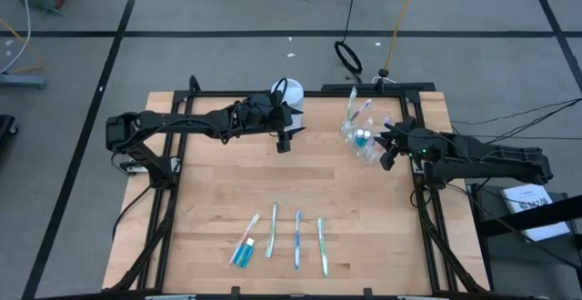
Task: Pick & Place toothbrushing station
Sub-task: Adjust the orange toothbrush in the transparent organizer
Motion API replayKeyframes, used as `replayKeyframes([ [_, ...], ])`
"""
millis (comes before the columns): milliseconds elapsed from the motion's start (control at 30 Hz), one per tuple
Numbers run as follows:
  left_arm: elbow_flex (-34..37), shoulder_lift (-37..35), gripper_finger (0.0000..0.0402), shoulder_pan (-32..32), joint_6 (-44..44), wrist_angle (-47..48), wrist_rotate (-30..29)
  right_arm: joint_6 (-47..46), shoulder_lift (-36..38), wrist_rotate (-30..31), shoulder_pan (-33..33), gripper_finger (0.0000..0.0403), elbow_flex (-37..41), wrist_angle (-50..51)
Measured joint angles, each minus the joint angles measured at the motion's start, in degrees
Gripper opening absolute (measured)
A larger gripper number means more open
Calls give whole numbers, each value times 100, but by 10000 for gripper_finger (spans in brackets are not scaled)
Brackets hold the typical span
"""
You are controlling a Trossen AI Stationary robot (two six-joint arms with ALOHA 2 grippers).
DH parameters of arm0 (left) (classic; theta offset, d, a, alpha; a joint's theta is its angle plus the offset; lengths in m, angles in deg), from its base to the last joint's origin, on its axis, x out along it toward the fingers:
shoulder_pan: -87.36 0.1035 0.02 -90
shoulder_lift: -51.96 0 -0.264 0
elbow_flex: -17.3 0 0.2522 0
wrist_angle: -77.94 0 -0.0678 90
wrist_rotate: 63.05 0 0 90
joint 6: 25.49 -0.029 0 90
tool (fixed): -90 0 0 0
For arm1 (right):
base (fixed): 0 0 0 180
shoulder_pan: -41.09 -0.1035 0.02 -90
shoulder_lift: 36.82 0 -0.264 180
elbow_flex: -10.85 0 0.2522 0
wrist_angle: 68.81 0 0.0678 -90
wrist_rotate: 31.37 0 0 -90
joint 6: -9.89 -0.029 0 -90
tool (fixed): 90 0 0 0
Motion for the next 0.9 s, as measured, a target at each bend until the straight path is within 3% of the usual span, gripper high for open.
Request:
replayKeyframes([
  [133,0,0,232,-2,0,0,0,-155,188,-11,0,75,7,252],
  [500,0,0,232,0,11,0,0,-73,506,39,4,76,7,147],
  [733,0,0,232,-2,169,0,28,353,539,1474,20,125,6,57],
  [900,0,0,232,-2,164,2,31,372,537,1690,19,163,7,-59],
])
